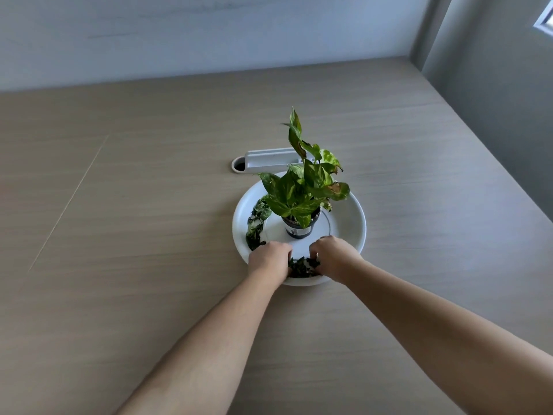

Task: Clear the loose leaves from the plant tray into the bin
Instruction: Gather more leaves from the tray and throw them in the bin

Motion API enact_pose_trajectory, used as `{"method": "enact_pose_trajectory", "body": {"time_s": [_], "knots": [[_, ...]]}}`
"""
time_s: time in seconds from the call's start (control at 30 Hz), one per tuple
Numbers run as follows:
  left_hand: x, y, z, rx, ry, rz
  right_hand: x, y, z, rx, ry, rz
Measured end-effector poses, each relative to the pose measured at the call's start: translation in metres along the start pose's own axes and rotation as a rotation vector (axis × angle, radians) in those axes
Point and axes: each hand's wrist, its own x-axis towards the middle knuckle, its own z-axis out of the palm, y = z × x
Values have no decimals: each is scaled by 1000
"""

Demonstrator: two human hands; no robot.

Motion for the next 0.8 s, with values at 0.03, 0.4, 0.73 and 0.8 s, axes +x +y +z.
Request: {"method": "enact_pose_trajectory", "body": {"time_s": [0.03, 0.4, 0.73, 0.8], "knots": [[1, 0, 1, -20, -2, 2, 2, 0, 1, -2, -9, 0], [2, -23, -20, -352, 115, -55, -1, 5, -15, 246, 149, 94], [-18, 5, -34, -473, 202, 15, -54, 16, -42, 414, 322, 162], [-25, 25, -33, -472, 191, 43, -72, 30, -43, 445, 355, 202]]}}
